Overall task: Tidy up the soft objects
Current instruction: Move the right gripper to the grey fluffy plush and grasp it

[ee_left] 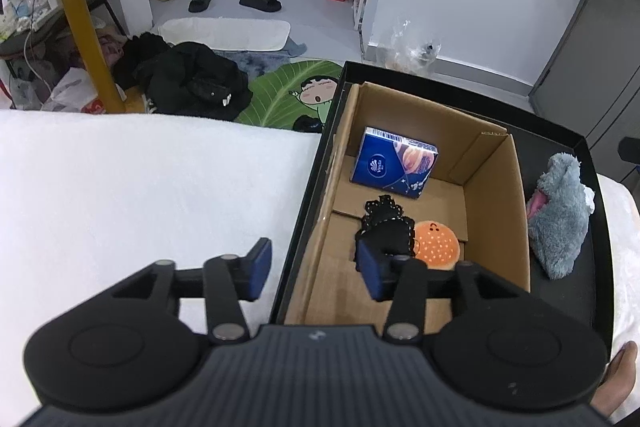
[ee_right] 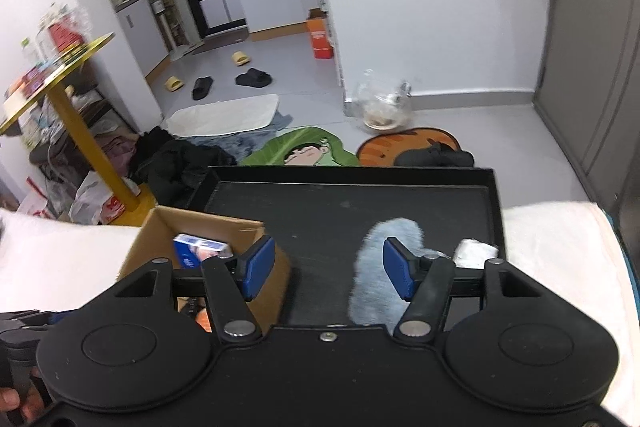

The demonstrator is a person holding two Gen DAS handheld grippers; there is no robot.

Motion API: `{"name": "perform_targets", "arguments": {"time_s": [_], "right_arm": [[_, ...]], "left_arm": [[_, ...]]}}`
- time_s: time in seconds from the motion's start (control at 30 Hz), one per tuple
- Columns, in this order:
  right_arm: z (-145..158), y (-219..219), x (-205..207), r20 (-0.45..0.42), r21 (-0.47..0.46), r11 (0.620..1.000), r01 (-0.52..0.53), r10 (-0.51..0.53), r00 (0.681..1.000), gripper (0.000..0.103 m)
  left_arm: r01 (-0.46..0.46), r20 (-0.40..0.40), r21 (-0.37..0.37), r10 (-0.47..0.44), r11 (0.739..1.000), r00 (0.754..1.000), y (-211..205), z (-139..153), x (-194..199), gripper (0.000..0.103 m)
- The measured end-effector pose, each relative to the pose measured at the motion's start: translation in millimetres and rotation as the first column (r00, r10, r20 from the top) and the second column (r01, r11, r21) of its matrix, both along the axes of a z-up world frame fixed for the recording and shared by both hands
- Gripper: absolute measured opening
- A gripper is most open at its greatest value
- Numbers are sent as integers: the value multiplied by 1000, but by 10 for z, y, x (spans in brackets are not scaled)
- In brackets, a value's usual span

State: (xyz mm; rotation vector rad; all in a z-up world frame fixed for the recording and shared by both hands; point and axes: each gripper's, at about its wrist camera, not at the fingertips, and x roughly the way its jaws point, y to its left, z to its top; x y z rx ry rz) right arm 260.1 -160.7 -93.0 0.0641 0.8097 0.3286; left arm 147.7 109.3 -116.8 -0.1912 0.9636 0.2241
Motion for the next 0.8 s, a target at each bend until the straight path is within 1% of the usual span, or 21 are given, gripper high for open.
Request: {"name": "perform_targets", "arguments": {"time_s": [0.03, 0.13, 0.4, 0.5, 0.57, 0.63, 0.8], "right_arm": [[-17, -41, 12, -6, 3, 1000, 9, -9, 1000, 60], [-79, -155, 40, -21, 7, 1000, 28, -27, 999, 60], [-285, -424, 115, -61, 34, 998, 61, -59, 996, 67], [-416, -458, 135, -74, 29, 997, 66, -64, 995, 73], [-484, -462, 138, -75, 25, 998, 62, -60, 995, 84], [-544, -456, 137, -67, 17, 998, 61, -60, 996, 91], [-700, -416, 198, -97, 31, 997, 69, -66, 993, 93]], "left_arm": [[2, 0, 5, -2, 1000, 1000, -10, 3, 1, 51], [5, 0, 23, -5, 1000, 1000, -35, 5, 2, 52], [12, -6, 52, -12, 999, 1000, -88, 5, 28, 53], [14, 5, 58, -14, 998, 1000, -97, 10, 16, 53], [10, 0, 72, -10, 997, 1000, -108, 8, 18, 53], [5, -18, 89, -4, 996, 1000, -120, -5, 38, 53], [16, -32, 129, -12, 992, 999, -163, -12, 62, 54]]}}
